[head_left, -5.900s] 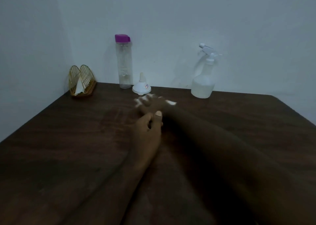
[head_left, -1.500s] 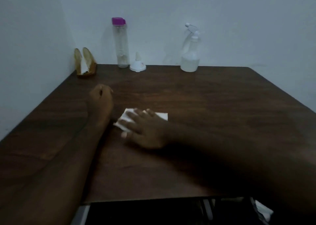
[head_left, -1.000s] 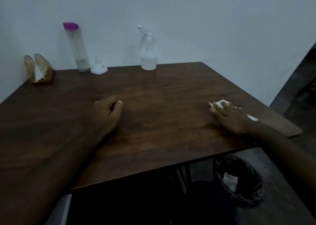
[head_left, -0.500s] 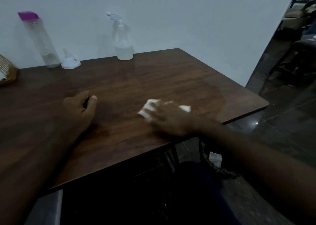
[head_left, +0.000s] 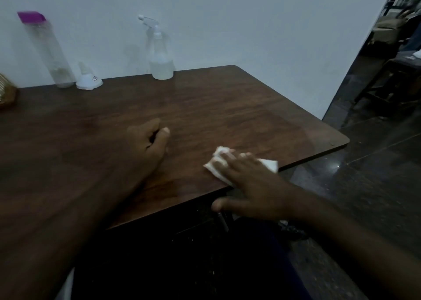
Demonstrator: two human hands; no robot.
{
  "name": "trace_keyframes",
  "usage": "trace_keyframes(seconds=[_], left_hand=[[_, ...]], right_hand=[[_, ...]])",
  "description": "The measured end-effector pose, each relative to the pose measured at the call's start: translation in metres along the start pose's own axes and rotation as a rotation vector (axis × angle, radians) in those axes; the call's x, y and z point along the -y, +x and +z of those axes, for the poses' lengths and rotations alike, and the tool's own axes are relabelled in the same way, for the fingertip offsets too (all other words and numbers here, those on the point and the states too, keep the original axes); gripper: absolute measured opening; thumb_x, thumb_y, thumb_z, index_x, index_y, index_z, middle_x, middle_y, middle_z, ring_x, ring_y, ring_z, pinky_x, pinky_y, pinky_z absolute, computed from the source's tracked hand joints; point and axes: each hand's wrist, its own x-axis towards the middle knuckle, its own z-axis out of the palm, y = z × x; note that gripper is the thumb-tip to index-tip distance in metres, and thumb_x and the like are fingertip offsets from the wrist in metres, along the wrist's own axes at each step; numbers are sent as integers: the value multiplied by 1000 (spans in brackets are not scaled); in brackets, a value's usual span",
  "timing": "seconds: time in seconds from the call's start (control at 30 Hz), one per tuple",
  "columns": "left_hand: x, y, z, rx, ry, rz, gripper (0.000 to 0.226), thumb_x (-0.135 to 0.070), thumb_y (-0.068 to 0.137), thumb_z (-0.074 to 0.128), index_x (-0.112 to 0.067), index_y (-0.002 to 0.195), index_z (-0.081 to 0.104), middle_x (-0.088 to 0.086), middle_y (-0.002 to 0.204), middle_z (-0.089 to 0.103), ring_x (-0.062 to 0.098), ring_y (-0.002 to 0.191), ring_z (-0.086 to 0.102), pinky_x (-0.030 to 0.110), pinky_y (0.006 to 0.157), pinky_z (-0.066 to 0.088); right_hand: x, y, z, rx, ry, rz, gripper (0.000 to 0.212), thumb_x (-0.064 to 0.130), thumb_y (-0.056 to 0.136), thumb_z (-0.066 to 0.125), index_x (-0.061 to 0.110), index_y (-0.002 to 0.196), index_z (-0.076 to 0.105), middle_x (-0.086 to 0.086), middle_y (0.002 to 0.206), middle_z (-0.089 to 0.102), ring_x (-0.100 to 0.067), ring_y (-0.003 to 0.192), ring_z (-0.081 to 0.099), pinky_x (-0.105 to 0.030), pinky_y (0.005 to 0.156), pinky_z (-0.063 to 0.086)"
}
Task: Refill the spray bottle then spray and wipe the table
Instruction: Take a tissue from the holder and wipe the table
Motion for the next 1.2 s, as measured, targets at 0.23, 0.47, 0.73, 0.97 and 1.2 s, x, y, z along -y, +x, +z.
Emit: trace_keyframes(seconds=[0.23, 0.47, 0.73, 0.97, 1.2], left_hand=[[-37, -9, 6, 8, -500, -77, 31, -25, 90, 44, -14, 63, 56, 3, 56, 62, 14, 46, 52, 24, 49, 42], [-60, -38, 21, 411, -766, -137, 40, -50, 81, 56, -12, 89, 67, 10, 89, 74, 24, 79, 69, 36, 72, 55], [-108, -51, 72, 661, -692, -122, 19, -43, 87, 69, -28, 99, 72, -2, 92, 76, 13, 85, 73, 27, 71, 56], [-137, -54, 124, 383, -692, -283, 25, -25, 98, 58, -1, 93, 66, 30, 79, 66, 42, 65, 64, 51, 62, 53], [-166, -73, 184, 426, -630, -347, 27, -22, 99, 55, 3, 94, 62, 22, 76, 69, 35, 66, 67, 43, 57, 55]], right_hand=[[71, 7, 15, -76, 138, -306, 63, 4, 94, 50, 14, 152, 29, -4, 162, 21, -17, 151, 13, -29, 122, 2], [62, -39, -5, -285, 1241, 24, 27, 10, 100, 48, 5, 123, 63, -4, 113, 72, -11, 103, 67, -21, 85, 51], [11, -80, -10, -203, 1748, 318, 32, 12, 96, 56, -1, 124, 54, -29, 109, 67, -36, 87, 70, -43, 69, 61], [-55, -126, 5, -111, 1603, 460, 32, 4, 91, 59, 4, 122, 55, -24, 102, 71, -36, 80, 72, -37, 57, 60], [-116, -152, 73, -307, 1842, 794, 42, 48, 94, 53, 10, 106, 64, -8, 77, 71, -18, 61, 68, -29, 50, 57]])
